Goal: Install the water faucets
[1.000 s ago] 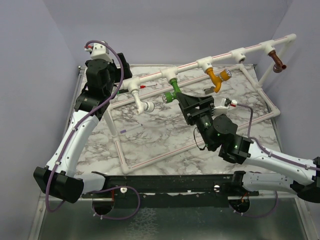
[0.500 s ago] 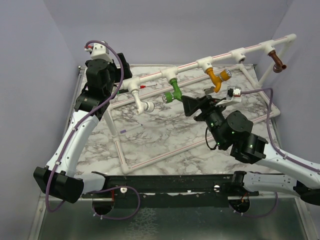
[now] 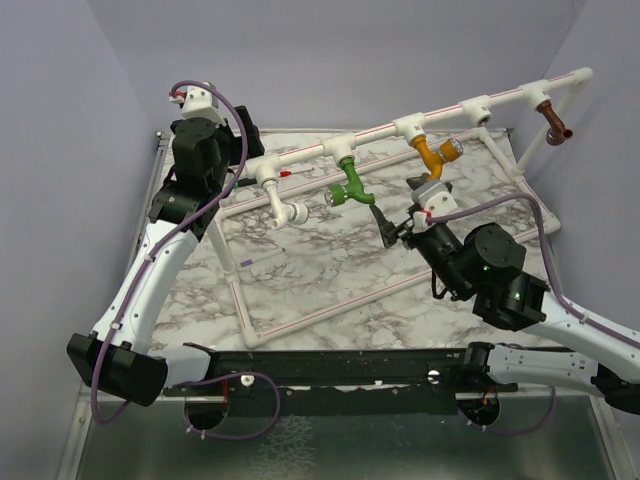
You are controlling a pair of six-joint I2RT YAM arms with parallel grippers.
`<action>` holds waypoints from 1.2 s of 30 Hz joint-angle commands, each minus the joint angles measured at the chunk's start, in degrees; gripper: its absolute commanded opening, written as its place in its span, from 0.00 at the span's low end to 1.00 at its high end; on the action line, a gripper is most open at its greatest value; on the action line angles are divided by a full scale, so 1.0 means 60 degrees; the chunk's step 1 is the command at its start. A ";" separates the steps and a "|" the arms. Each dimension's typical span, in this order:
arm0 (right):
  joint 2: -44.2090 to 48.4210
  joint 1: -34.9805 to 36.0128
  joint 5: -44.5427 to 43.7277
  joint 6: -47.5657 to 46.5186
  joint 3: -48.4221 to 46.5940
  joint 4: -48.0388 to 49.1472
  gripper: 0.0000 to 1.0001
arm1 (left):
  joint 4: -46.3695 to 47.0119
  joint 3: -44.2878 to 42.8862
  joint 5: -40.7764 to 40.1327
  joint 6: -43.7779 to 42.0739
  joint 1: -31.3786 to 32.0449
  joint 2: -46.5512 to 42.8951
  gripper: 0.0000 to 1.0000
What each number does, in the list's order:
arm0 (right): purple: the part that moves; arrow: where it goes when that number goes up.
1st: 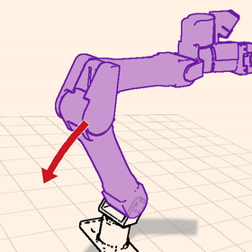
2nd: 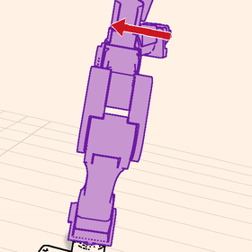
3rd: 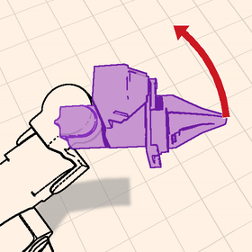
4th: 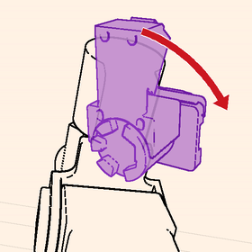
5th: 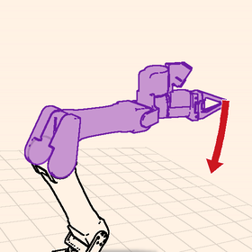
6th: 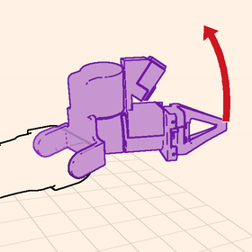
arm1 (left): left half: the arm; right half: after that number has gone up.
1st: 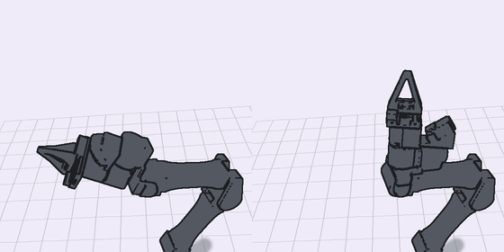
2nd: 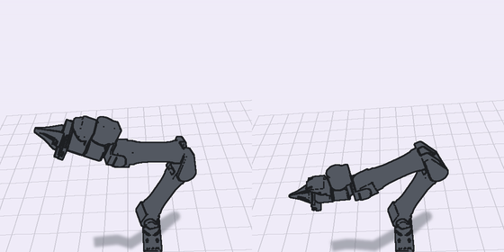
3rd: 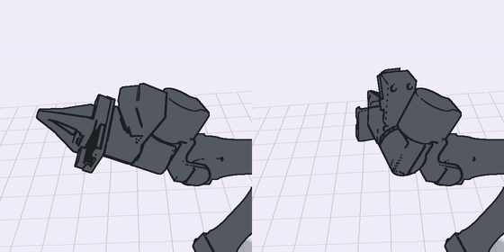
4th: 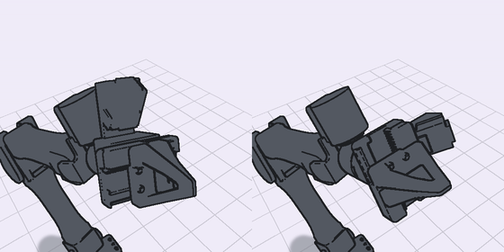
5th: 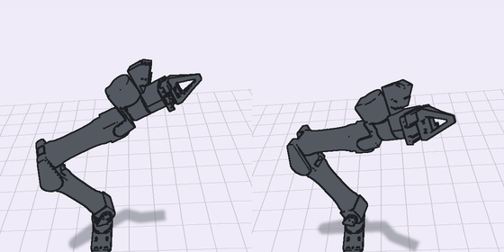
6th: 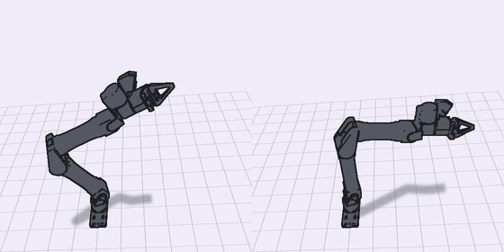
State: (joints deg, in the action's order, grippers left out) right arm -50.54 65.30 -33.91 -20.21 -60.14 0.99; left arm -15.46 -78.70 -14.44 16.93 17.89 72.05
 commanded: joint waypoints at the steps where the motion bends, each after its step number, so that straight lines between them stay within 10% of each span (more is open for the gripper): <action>1: 0.0143 0.0045 0.1557 -0.3841 -0.0342 -0.0761 0.78 | -0.1905 0.0606 0.0708 -0.0126 0.0212 0.0521 0.99; 24: -0.1356 0.0045 0.1470 -1.1035 0.0266 0.0334 0.82 | -0.1907 0.0606 0.0714 -0.0126 0.0212 0.0583 0.99; 36: -0.2429 0.0045 0.0269 -1.1291 0.0423 0.2553 0.74 | -0.1905 0.0596 0.0795 -0.0111 0.0212 0.0577 0.99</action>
State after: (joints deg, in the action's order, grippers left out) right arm -63.13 65.30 -27.31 -82.83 -58.48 10.35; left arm -15.46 -78.74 -14.44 16.91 17.89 72.23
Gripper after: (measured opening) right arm 0.748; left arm 0.990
